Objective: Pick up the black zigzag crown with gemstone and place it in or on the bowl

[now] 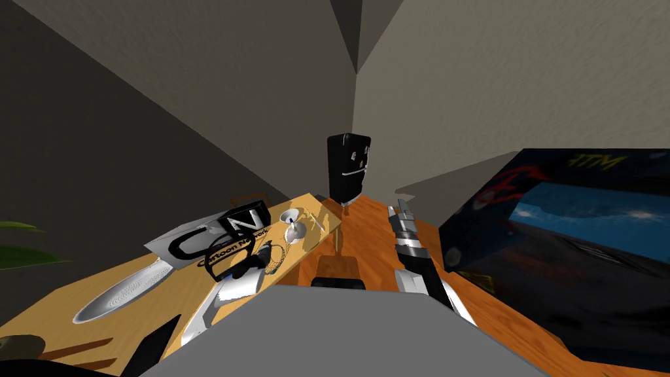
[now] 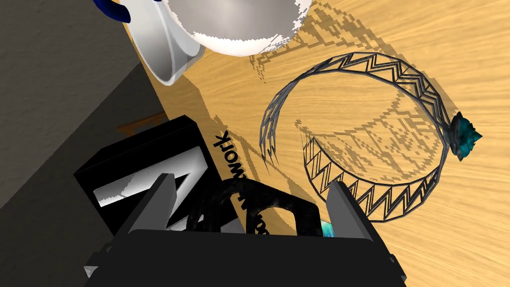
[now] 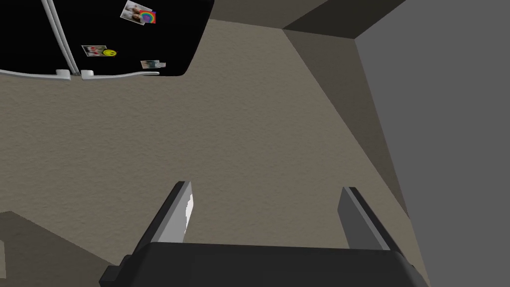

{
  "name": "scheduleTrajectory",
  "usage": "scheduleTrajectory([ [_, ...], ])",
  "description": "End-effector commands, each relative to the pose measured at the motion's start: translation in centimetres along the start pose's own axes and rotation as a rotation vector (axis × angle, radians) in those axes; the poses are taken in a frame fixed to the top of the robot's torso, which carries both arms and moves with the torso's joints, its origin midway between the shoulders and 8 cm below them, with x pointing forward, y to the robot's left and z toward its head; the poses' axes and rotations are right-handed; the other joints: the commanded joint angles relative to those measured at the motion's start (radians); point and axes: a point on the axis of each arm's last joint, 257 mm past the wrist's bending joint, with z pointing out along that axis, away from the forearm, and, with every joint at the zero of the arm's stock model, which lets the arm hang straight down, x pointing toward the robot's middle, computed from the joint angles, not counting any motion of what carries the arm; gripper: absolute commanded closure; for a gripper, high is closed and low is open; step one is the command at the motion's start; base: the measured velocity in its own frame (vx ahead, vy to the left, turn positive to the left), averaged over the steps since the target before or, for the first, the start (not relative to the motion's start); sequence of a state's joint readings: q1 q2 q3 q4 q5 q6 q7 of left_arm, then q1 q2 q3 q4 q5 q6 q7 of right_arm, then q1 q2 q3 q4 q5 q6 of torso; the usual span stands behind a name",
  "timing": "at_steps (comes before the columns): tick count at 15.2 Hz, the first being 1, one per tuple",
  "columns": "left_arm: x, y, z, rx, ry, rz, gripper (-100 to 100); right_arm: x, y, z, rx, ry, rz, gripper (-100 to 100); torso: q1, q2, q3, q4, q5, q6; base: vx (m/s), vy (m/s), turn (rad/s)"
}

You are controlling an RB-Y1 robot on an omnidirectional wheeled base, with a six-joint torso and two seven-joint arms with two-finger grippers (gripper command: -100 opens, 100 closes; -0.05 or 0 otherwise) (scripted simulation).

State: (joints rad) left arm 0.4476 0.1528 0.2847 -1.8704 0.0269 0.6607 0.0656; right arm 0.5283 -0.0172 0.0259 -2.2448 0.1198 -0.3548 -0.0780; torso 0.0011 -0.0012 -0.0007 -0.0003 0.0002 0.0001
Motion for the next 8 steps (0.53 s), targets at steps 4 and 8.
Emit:
scheduleTrajectory([
  [4,-1.0,3.1,0.2,-0.104,-0.02,-0.008,-100,0.0,0.0,0.0,0.0,0.0,0.0,0,0.0,0.0,0.0,0.0,0.0,0.0,0.007,0.015,-0.091],
  [8,-2.4,6.8,0.3,-0.22,-0.042,-0.023,-100,0.0,0.0,0.0,0.0,0.0,0.0,0,0.0,0.0,0.0,0.0,0.0,0.0,0.005,0.015,-0.105],
])
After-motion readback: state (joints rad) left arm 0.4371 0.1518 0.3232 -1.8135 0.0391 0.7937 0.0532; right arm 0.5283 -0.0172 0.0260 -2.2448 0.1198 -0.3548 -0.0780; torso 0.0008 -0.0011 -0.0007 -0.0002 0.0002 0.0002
